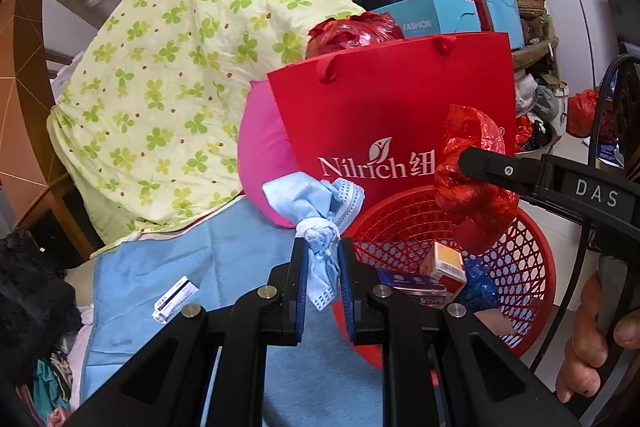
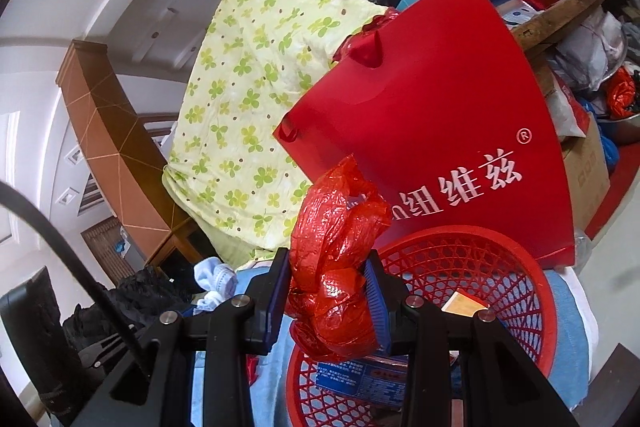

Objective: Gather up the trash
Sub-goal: 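Lower the red bag and mask into the basket and open both tools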

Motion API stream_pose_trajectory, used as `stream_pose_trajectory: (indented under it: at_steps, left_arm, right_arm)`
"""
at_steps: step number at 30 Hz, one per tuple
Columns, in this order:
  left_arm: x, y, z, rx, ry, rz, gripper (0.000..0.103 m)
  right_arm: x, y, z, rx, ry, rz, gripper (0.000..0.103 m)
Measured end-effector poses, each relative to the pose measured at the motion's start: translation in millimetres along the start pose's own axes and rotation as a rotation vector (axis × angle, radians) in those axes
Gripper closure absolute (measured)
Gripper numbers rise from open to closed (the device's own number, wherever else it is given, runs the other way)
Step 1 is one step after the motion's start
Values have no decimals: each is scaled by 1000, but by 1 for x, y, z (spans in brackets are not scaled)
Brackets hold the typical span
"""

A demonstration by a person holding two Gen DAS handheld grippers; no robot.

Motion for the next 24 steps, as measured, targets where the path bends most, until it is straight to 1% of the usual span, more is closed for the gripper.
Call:
stream_pose_trajectory:
  at_steps: [9, 14, 18, 19, 21, 22, 23, 24]
  left_arm:
    - [22, -4, 0, -76, 41, -99, 87]
    - [35, -9, 1, -118, 61, -168, 86]
    - [53, -12, 3, -170, 98, -240, 85]
    - [59, -12, 3, -190, 107, -261, 81]
    - [66, -13, 2, -213, 118, -282, 75]
    - [70, -12, 2, -223, 123, -277, 60]
    - [72, -11, 1, -231, 120, -270, 49]
    - [71, -10, -1, -234, 111, -263, 47]
  right_arm:
    - [-3, -15, 1, 87, -5, -10, 63]
    - [-2, -23, 2, 134, 2, -11, 62]
    - [-2, -29, 1, 169, 8, -6, 61]
    - [-2, -30, 1, 178, 13, -8, 59]
    - [-1, -35, 1, 210, 21, -2, 37]
    - [-1, -37, 1, 221, 20, -2, 35]
    - [-2, -38, 1, 227, 16, -2, 35]
    - [-2, -39, 1, 229, 14, -1, 35]
Point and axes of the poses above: each gripper's, at about its wrist camera, not at the fingertips, and x roughly the way its jaws point, y to its left, z to its top, the point moved 3 cm from there along x, roughly the way its jaws point, and after that the axes turned 7 degrees about -x, right-handed, at the moved point
